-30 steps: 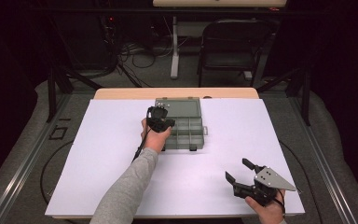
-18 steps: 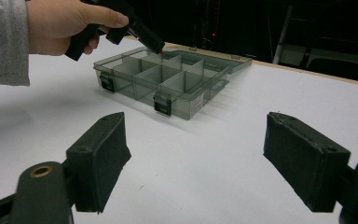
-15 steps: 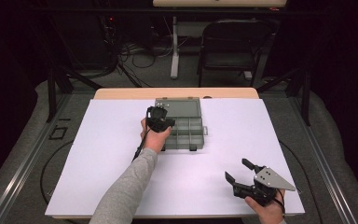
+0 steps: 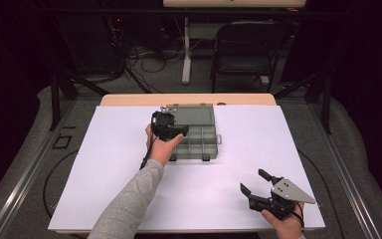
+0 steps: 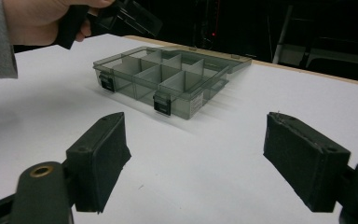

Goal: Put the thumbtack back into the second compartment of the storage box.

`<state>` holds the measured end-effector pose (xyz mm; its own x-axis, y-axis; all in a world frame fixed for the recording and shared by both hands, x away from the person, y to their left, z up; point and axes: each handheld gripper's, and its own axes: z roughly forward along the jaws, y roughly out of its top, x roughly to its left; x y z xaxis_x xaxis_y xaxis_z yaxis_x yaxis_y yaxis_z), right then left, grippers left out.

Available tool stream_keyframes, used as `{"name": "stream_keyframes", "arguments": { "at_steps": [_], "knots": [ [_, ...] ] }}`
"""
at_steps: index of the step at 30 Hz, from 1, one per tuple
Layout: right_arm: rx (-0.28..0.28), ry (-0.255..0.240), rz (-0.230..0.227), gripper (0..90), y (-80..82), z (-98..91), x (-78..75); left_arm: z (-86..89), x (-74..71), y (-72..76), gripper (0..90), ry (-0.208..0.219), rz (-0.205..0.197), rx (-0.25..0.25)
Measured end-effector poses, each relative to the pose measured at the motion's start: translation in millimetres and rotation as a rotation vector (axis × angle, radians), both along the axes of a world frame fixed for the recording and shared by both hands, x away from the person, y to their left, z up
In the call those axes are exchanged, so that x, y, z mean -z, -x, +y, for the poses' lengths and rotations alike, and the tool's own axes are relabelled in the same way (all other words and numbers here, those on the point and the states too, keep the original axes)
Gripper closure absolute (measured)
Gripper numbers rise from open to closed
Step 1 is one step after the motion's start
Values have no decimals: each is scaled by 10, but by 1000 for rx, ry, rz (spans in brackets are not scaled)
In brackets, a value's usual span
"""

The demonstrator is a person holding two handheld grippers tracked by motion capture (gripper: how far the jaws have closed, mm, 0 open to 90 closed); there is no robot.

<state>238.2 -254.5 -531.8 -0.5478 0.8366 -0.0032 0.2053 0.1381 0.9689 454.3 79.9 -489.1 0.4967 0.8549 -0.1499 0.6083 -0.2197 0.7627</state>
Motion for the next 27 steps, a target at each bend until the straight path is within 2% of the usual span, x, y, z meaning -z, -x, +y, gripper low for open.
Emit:
{"name": "stream_keyframes", "arguments": {
  "at_steps": [9,19,23,27],
  "knots": [
    [5,2,-3,207,0,-1,0,169,-163,248,249,19,-6,59],
    [6,3,-4,207,2,2,0,500,-220,716,244,37,-47,112],
    [8,4,0,207,2,3,2,711,-188,916,245,60,-40,98],
    [8,8,0,207,0,5,4,920,-127,1115,245,80,-62,75]
  ]
}}
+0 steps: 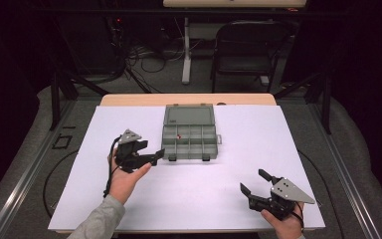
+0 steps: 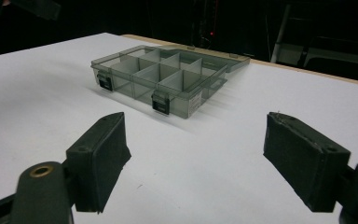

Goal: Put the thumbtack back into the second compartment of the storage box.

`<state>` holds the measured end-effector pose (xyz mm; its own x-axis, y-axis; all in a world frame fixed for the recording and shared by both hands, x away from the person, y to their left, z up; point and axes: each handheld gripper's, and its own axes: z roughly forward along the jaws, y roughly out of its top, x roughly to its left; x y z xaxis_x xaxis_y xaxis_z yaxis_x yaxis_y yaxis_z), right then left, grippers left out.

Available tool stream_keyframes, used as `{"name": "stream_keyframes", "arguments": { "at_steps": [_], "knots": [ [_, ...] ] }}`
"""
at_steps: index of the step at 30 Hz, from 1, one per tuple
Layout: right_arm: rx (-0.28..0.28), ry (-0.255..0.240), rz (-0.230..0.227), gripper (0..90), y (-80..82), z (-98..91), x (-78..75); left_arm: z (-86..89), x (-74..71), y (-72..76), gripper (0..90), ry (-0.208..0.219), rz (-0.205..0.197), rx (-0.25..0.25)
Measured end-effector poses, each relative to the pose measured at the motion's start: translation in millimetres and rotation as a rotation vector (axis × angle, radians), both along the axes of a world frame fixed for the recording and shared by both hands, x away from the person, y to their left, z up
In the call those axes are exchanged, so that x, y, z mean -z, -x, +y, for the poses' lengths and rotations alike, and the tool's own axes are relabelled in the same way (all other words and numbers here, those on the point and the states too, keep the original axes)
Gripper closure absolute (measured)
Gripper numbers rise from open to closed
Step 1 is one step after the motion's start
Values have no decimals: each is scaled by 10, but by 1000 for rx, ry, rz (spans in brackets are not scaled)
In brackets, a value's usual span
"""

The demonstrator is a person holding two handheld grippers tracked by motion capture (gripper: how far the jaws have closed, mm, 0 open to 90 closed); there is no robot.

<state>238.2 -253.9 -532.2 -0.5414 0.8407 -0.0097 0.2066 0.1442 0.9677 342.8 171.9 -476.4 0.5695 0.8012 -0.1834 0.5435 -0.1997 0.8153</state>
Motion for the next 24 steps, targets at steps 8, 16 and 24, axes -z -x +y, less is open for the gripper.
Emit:
{"name": "stream_keyframes", "arguments": {
  "at_steps": [8,16,24],
  "knots": [
    [-3,1,2,207,-1,6,5,385,132,408,258,4,-44,-67],
    [-3,3,0,207,-7,17,12,605,270,706,261,9,-79,-101],
    [-3,5,9,207,-8,15,15,695,390,780,261,-22,-92,-117]
  ]
}}
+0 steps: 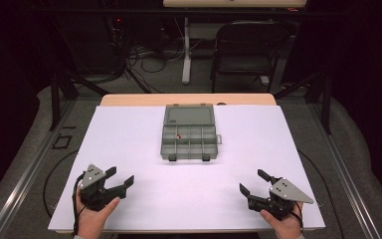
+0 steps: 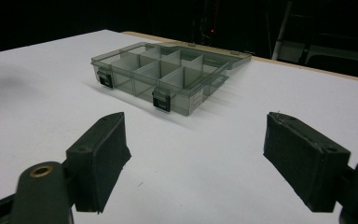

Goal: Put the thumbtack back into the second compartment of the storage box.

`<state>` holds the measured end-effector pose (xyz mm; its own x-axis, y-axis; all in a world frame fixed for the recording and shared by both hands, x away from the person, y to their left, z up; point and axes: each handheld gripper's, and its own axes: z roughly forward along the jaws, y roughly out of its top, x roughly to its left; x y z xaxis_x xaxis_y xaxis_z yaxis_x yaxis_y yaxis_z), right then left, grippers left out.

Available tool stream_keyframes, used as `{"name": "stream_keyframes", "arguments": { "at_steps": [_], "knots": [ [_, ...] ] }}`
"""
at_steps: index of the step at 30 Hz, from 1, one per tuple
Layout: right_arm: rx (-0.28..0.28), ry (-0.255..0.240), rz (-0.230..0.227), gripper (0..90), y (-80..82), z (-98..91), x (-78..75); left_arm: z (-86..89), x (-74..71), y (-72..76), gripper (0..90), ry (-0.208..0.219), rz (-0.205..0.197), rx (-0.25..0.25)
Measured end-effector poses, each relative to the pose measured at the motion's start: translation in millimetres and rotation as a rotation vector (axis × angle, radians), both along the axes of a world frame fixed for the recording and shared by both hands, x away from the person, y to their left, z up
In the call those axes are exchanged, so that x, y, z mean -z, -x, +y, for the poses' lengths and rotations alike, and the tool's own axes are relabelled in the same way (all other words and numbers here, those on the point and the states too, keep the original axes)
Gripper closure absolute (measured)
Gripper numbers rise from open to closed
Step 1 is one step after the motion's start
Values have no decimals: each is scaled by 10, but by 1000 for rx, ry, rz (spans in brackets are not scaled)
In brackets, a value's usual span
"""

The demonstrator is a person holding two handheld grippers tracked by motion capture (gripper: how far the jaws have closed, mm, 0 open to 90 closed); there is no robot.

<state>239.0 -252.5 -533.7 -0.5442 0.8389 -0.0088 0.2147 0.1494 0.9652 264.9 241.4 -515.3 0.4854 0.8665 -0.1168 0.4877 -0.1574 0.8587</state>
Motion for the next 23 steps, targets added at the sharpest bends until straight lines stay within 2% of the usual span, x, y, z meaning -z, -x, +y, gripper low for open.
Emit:
{"name": "stream_keyframes", "arguments": {
  "at_steps": [6,18,23],
  "knots": [
    [1,2,3,207,-11,0,7,15,75,-37,263,-3,-3,-10],
    [3,13,2,207,-13,-7,9,-16,163,-92,262,-8,15,23],
    [16,17,2,184,-18,-27,13,-3,184,-136,221,-19,22,29]
  ]
}}
